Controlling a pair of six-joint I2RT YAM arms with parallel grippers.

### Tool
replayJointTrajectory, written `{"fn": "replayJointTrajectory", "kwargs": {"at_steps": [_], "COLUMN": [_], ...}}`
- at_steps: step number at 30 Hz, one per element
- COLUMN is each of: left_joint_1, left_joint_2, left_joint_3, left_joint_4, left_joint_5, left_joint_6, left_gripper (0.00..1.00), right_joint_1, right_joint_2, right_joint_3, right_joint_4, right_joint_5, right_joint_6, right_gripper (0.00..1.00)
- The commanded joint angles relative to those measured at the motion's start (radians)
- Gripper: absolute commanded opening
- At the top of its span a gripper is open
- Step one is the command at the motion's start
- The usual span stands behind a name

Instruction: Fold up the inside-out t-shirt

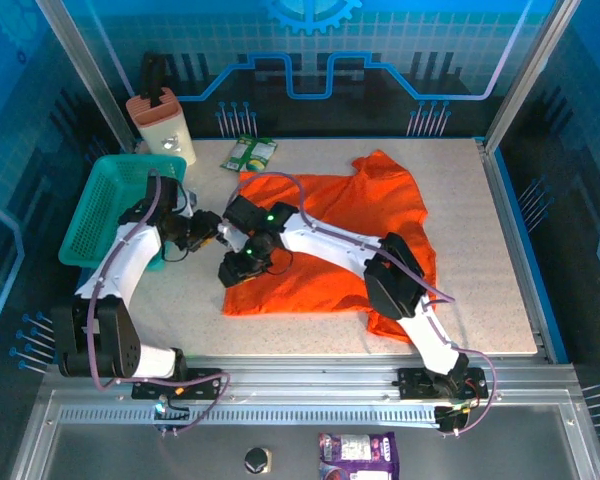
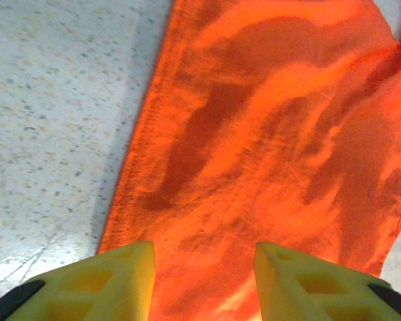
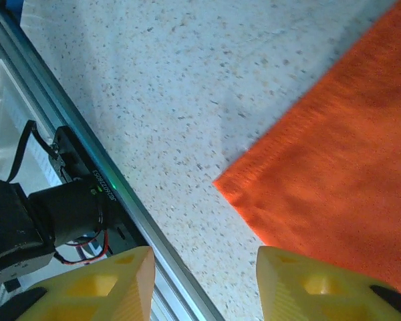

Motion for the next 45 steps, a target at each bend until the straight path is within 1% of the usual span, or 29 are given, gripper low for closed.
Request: {"fn": "replayJointTrajectory", "kwargs": {"at_steps": [1, 6, 10, 13, 16, 19, 22, 25, 29, 32, 34, 37, 41, 43, 45], "left_joint_1": [-0.079, -0.22, -0.283, -0.291, -0.289, -0.281, -0.276, -0.276, -0.276, -0.268, -0.248, -0.216, -0.193, -0.175, -0.157], "left_joint_2": [0.025, 0.081, 0.155, 0.205, 0.244, 0.28, 0.292, 0.284, 0.237, 0.23, 0.254, 0.336, 0.488, 0.559, 0.642], "left_joint_3": [-0.014, -0.039, -0.072, -0.084, -0.091, -0.109, -0.143, -0.166, -0.131, -0.025, 0.049, 0.189, 0.429, 0.525, 0.626], "left_joint_4": [-0.017, 0.037, 0.103, 0.131, 0.126, 0.118, 0.119, 0.117, 0.114, 0.072, 0.064, 0.057, 0.003, 0.015, 0.03], "left_joint_5": [0.044, 0.034, 0.029, 0.015, -0.027, -0.051, -0.059, -0.049, -0.021, -0.059, -0.087, -0.117, -0.217, -0.208, -0.153], "left_joint_6": [0.007, -0.054, -0.095, -0.104, -0.091, -0.083, -0.088, -0.097, -0.1, -0.071, -0.054, -0.016, 0.045, 0.05, 0.034], "left_gripper": [0.41, 0.31, 0.25, 0.24, 0.23, 0.23, 0.22, 0.22, 0.23, 0.23, 0.24, 0.26, 0.3, 0.3, 0.28], "right_joint_1": [-0.101, -0.273, -0.438, -0.562, -0.665, -0.756, -0.844, -0.895, -0.904, -0.905, -0.905, -0.904, -0.904, -0.905, -0.913], "right_joint_2": [-0.153, -0.311, -0.414, -0.464, -0.532, -0.607, -0.664, -0.72, -0.766, -0.778, -0.765, -0.713, -0.604, -0.546, -0.466], "right_joint_3": [-0.124, -0.396, -0.616, -0.751, -0.879, -1.008, -1.138, -1.219, -1.219, -1.153, -1.076, -0.952, -0.804, -0.731, -0.634], "right_joint_4": [0.047, 0.074, 0.119, 0.149, 0.188, 0.24, 0.28, 0.279, 0.25, 0.238, 0.213, 0.182, 0.169, 0.175, 0.169], "right_joint_5": [0.011, 0.116, 0.172, 0.201, 0.215, 0.214, 0.186, 0.208, 0.201, 0.186, 0.191, 0.211, 0.193, 0.215, 0.242], "right_joint_6": [0.009, 0.035, 0.043, 0.051, 0.064, 0.089, 0.131, 0.173, 0.183, 0.168, 0.132, 0.059, -0.065, -0.121, -0.162], "right_gripper": [0.45, 0.45, 0.48, 0.51, 0.54, 0.62, 0.65, 0.65, 0.62, 0.62, 0.62, 0.62, 0.61, 0.62, 0.62]}}
